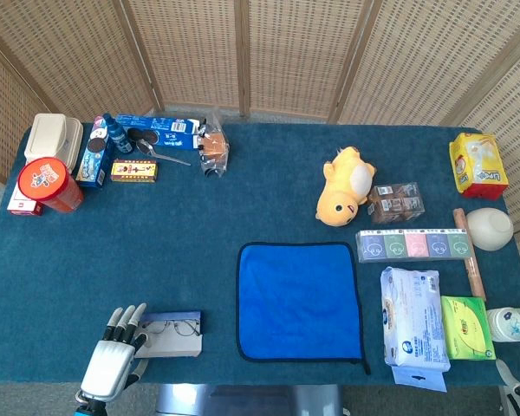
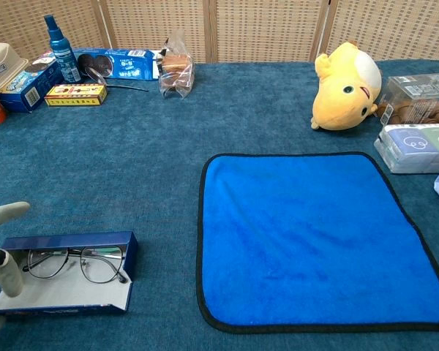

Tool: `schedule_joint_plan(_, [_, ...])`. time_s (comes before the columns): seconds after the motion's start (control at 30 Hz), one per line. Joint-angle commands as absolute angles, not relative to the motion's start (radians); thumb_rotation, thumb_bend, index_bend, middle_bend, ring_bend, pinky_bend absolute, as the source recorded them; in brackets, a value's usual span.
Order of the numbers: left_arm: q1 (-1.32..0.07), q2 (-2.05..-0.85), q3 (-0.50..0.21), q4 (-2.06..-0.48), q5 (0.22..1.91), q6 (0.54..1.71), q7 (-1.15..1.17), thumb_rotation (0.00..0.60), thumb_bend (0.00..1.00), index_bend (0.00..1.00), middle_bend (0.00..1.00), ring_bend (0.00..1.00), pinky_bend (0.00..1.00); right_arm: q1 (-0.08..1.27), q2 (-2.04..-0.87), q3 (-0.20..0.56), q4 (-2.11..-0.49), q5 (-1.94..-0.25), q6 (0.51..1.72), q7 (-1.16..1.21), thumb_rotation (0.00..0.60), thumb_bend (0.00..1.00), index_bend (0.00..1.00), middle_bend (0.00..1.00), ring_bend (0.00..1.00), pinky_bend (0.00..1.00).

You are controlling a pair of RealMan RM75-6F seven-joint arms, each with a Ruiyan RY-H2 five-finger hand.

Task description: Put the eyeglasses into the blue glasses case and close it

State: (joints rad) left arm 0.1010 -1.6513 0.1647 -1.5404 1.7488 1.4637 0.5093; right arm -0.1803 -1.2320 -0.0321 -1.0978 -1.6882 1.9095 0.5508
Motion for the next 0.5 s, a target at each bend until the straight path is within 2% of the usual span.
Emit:
schedule_joint_plan(0.03, [0.100, -1.649, 0.167, -1.544, 1.741, 1.457, 0.519, 0.600, 0.31, 0.53, 0.06, 0.00, 0.02, -0.181, -1.234, -0.032, -1.095, -1.687, 1.909, 0.555, 0.566, 0.28, 0.07, 0.21, 0.18, 0.20])
schedule_joint_plan(0.2, [0.096, -1.649, 0.169, -1.544, 1.742, 1.454, 0.541, 0.600, 0.34, 0.59, 0.08, 0.00, 0.02, -0.183, -1.234, -0.031, -1.091, -1.687, 1.910, 0.562, 0.565, 0.28, 0.07, 0.21, 0.18, 0.20])
schedule_joint_plan(0.5, [0.095, -1.652, 0.165, -1.544, 1.725, 1.454, 0.538, 0.600, 0.38, 0.63, 0.12, 0.00, 0.02, -0.183, -1.234, -0.029, -1.090, -1.686, 1.906, 0.567, 0.568, 0.28, 0.07, 0.21, 0.18, 0.21])
